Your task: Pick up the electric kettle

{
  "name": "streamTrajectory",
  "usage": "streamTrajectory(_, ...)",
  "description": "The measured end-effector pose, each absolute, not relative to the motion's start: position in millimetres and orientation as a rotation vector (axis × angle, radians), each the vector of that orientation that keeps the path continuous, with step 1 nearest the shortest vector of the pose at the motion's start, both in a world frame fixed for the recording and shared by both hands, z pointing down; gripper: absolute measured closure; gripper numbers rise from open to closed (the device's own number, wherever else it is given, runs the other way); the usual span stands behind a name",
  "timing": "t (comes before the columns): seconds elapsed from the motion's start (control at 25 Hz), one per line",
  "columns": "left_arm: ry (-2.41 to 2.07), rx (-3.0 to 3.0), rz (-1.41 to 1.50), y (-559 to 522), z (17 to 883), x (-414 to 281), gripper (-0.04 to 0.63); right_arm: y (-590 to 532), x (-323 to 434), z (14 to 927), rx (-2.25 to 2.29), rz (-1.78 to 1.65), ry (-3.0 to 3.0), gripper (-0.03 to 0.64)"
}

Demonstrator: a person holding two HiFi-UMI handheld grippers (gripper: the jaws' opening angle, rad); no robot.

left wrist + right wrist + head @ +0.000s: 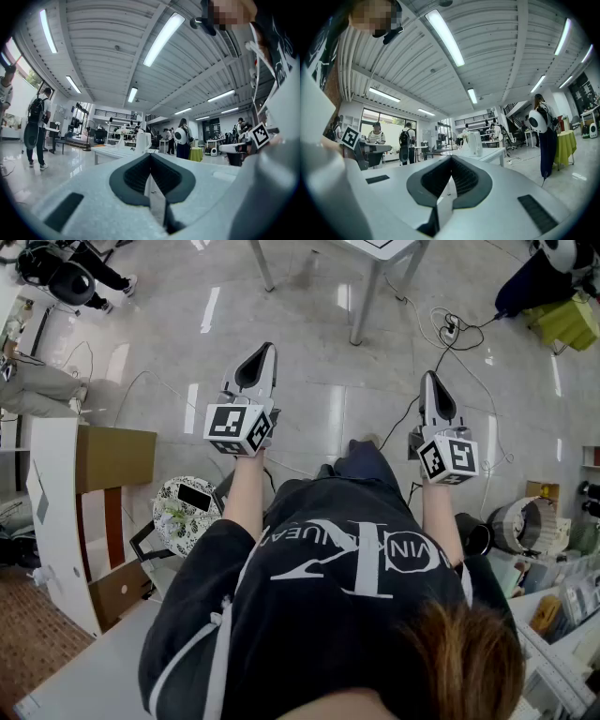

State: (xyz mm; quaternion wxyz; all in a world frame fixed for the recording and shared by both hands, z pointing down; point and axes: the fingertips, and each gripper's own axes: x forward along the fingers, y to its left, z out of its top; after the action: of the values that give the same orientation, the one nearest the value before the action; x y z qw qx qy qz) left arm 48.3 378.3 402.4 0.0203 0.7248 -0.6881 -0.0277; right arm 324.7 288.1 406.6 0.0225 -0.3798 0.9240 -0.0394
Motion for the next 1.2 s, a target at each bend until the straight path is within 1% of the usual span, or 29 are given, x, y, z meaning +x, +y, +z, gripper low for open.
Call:
streamTrajectory(0.32,-2.120,2.237,-0.092,382,407,45,0.588,292,319,409,-1.163,-0.126,2.879,0.618)
streamTrajectory(0.56,-2.096,2.230,-0.076,372,414,40,0.588,286,310,420,-1.054,-0.229,2.911,0.618)
streamTrajectory(0.6,-2.090,2.231,-0.072,368,415,38,0.588,283,307,421,-1.035,-0.248,2.905,0.589)
streamTrajectory(0.72,-2.079,2.220,-0.067,355,422,26,0.588,270,291,427,-0.987,-0.279,2.916,0.533)
streamTrajectory(0.84,-2.077,2.208,-0.065,337,427,10,0.588,252,274,433,-0.961,-0.309,2.924,0.502)
streamTrajectory(1.2,-2.049,2.254,-0.072,240,421,-38,0.588,162,222,441,-0.975,-0.355,2.917,0.474)
